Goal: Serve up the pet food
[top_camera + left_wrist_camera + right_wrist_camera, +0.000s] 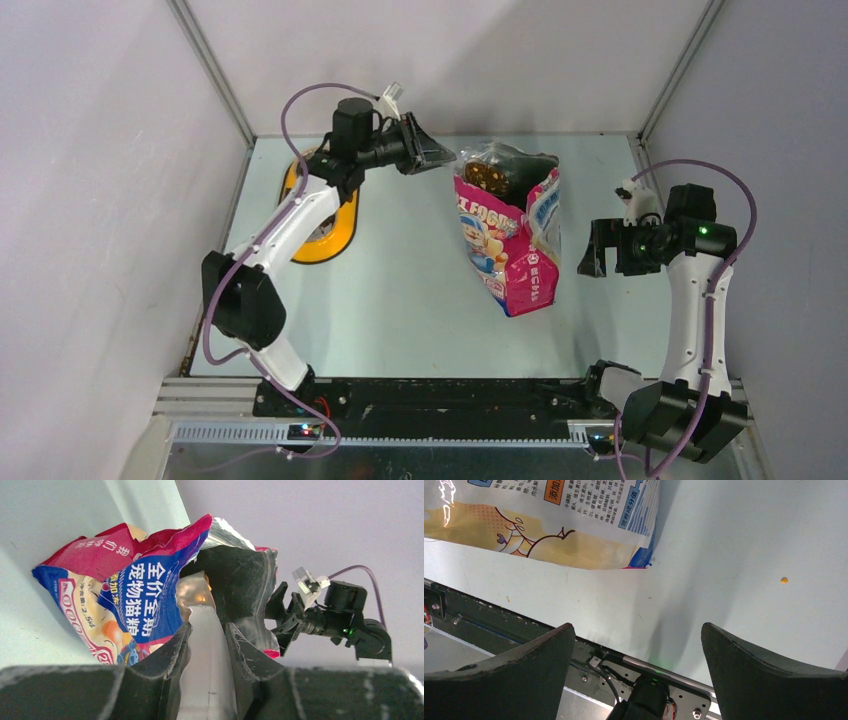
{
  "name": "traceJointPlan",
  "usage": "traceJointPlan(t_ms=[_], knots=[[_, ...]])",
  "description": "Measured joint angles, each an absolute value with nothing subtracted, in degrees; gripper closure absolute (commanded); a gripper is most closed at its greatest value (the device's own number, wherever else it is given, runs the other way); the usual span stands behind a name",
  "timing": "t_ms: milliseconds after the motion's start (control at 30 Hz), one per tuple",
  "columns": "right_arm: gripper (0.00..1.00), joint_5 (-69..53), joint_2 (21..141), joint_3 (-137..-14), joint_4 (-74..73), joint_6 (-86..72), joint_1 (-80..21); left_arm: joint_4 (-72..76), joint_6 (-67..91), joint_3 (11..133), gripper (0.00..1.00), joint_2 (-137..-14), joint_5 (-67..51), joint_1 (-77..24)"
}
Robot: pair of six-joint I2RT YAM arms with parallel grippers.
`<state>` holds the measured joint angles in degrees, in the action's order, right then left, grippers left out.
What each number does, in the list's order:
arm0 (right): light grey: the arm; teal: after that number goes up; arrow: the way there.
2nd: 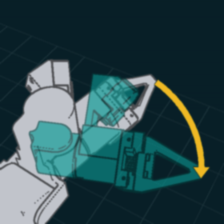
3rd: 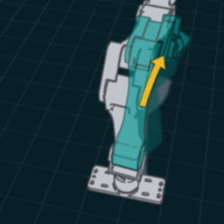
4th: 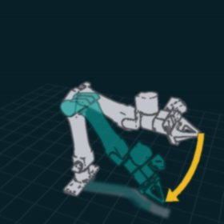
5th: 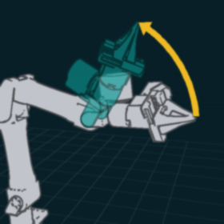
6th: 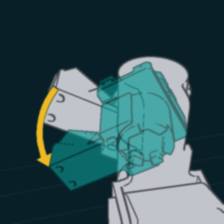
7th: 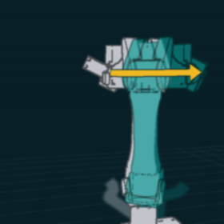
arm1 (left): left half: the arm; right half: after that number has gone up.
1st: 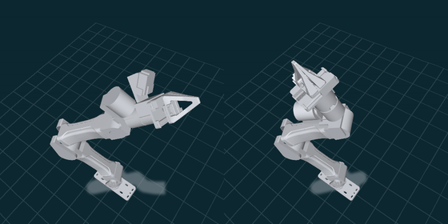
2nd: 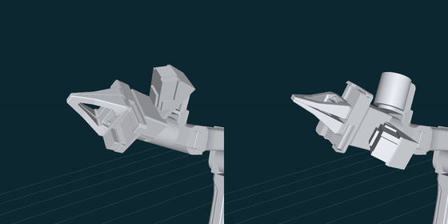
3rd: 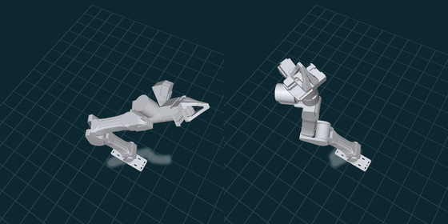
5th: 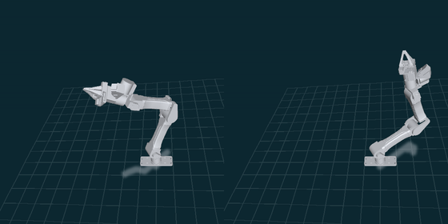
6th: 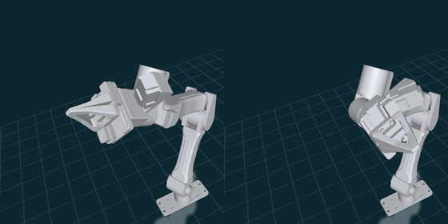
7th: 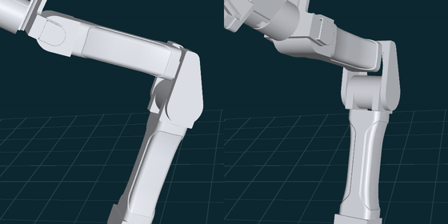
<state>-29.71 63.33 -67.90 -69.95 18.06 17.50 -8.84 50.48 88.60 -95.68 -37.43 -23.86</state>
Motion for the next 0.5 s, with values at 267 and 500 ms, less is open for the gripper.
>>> traceJointPlan(t_ms=[267, 500], knots=[[0.0, -29.7, 63.3, -67.9, -70.0, 18.1, 17.5, -13.7, 46.0, 92.9, 1.0, -95.6, -36.2, -26.2], [0.0, -29.7, 63.3, -68.0, -70.1, 18.3, 17.5, 1.4, 61.5, 82.0, 1.0, -95.6, -38.8, -24.9]])
